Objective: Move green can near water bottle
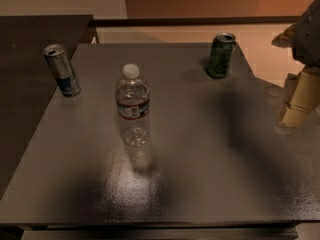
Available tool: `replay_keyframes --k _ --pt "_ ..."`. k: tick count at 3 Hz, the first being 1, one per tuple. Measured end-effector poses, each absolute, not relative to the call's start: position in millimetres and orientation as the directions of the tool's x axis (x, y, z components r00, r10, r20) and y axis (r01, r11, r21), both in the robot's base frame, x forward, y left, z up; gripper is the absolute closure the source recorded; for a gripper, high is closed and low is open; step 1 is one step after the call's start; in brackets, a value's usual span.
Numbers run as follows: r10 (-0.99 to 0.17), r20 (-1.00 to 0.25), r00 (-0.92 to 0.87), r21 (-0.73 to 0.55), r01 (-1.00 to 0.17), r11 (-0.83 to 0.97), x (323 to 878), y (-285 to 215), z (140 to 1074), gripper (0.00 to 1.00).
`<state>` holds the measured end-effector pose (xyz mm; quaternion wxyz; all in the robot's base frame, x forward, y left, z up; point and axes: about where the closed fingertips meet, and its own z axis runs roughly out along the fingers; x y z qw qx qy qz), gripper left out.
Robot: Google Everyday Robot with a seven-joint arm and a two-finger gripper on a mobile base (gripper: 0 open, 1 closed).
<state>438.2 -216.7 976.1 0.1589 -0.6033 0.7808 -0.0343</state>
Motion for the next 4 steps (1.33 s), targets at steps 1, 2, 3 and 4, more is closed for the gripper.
replay_keyframes --k 1,2,3,4 --pt "-0.953 -0.208 -0.222 -0.247 -0.93 0.271 438.7 -216.5 976.3 0.0" --pt "-0.933 -0.257 -0.251 -0.235 -0.921 0.312 459.6 -215.9 969.1 0.0" --pt "-0.895 -0.338 -0.292 -0.204 -0.905 0.372 497.2 -214.4 957.2 0.0" --pt "-0.843 -0.413 -0.343 -0.175 -0.879 0.444 540.2 -213.4 946.1 0.0"
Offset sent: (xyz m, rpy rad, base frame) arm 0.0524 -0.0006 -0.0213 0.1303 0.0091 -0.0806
